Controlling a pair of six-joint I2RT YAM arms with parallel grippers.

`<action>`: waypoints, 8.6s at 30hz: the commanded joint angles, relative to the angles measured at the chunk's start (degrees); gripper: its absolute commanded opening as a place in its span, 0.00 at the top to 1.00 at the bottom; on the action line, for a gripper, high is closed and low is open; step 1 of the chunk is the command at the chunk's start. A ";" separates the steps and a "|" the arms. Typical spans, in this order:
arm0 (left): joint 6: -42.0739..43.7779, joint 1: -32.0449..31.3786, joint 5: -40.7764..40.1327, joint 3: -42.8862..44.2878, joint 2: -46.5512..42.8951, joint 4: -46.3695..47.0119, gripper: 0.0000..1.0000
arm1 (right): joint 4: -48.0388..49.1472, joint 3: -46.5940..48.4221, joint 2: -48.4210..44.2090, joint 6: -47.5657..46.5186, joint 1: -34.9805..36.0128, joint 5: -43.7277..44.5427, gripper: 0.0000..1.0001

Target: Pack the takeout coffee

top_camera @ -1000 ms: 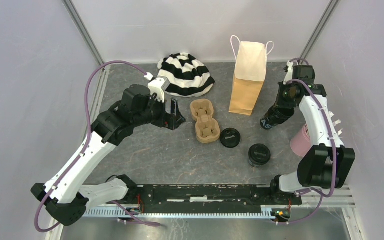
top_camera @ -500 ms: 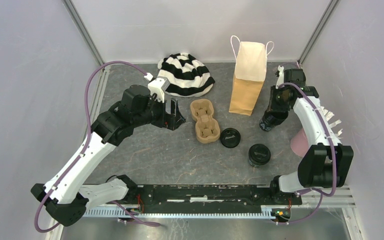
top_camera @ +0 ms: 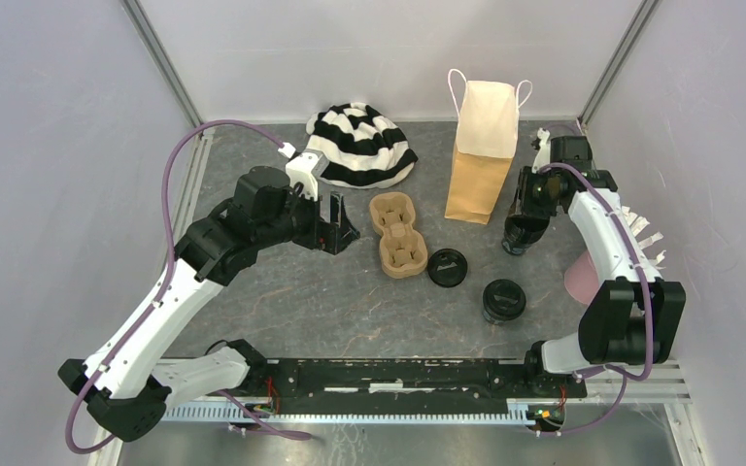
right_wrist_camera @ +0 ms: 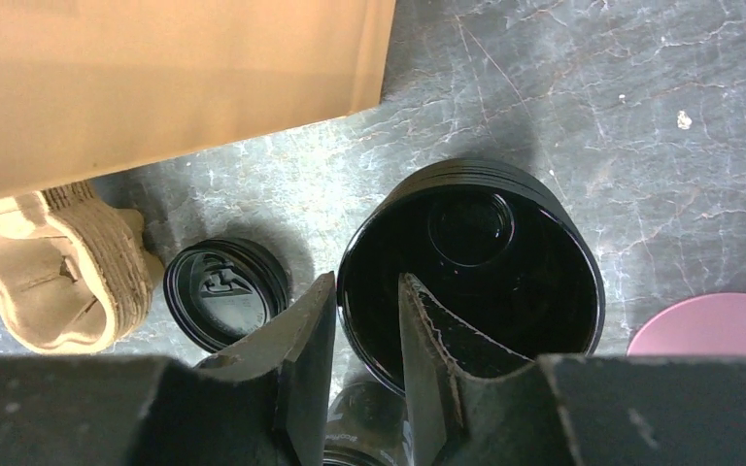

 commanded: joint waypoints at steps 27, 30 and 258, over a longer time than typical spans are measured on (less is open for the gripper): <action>1.31 0.76 2.68 -0.65 -1.04 2.18 0.08 | 11.92 -8.42 -1.67 8.25 -5.75 -16.96 0.67; 1.43 0.84 2.69 -0.50 -0.97 2.09 0.08 | 13.99 -10.01 -2.16 9.72 -6.89 -20.15 0.66; 1.18 -0.12 11.14 1.35 3.11 2.78 0.06 | 0.09 -6.59 -11.60 -4.20 -6.24 7.82 0.95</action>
